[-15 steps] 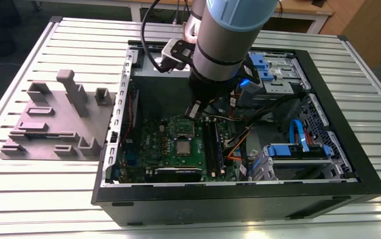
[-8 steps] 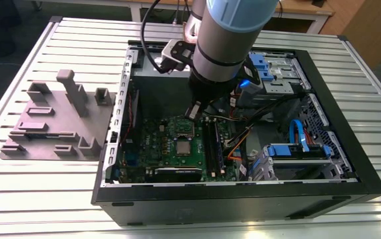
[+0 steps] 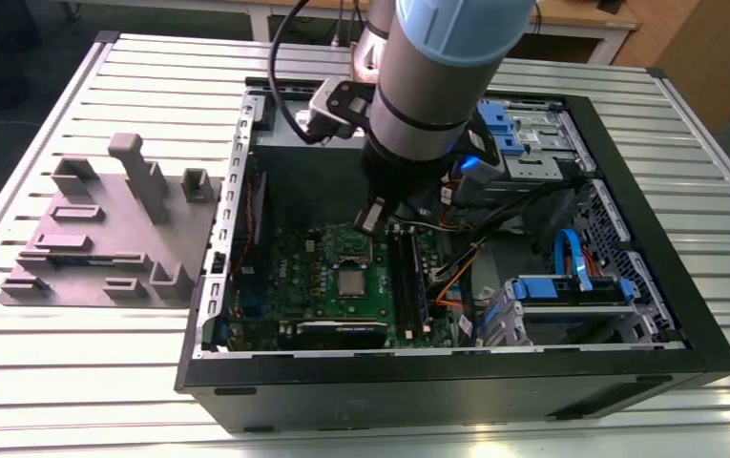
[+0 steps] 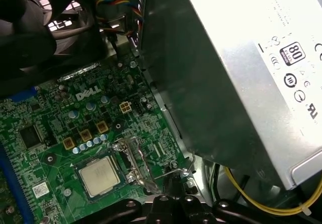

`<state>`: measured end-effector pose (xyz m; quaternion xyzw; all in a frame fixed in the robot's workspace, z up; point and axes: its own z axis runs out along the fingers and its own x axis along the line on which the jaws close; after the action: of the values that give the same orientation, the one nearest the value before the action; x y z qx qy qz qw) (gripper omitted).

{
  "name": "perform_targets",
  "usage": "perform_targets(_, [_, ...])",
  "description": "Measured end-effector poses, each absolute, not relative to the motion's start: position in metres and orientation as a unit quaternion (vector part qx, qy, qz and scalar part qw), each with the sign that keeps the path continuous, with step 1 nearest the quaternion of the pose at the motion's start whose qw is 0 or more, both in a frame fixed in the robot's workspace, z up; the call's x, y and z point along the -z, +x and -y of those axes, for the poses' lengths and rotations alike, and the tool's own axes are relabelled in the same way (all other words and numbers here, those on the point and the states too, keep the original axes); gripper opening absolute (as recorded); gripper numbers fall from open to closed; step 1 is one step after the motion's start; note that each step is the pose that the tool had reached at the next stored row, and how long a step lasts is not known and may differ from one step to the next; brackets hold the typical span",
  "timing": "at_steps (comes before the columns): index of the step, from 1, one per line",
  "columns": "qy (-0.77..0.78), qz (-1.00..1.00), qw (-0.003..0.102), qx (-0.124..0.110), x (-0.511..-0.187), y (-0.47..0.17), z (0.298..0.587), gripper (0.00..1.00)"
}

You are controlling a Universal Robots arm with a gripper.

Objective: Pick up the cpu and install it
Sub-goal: 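Close the cpu cover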

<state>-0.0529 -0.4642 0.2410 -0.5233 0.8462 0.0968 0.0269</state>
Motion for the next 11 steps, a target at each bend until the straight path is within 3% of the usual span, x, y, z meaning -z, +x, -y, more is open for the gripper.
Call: perform_targets(11, [-0.523,-0.846,0.027,-0.097,-0.2411,-0.053,0.4679,0.1])
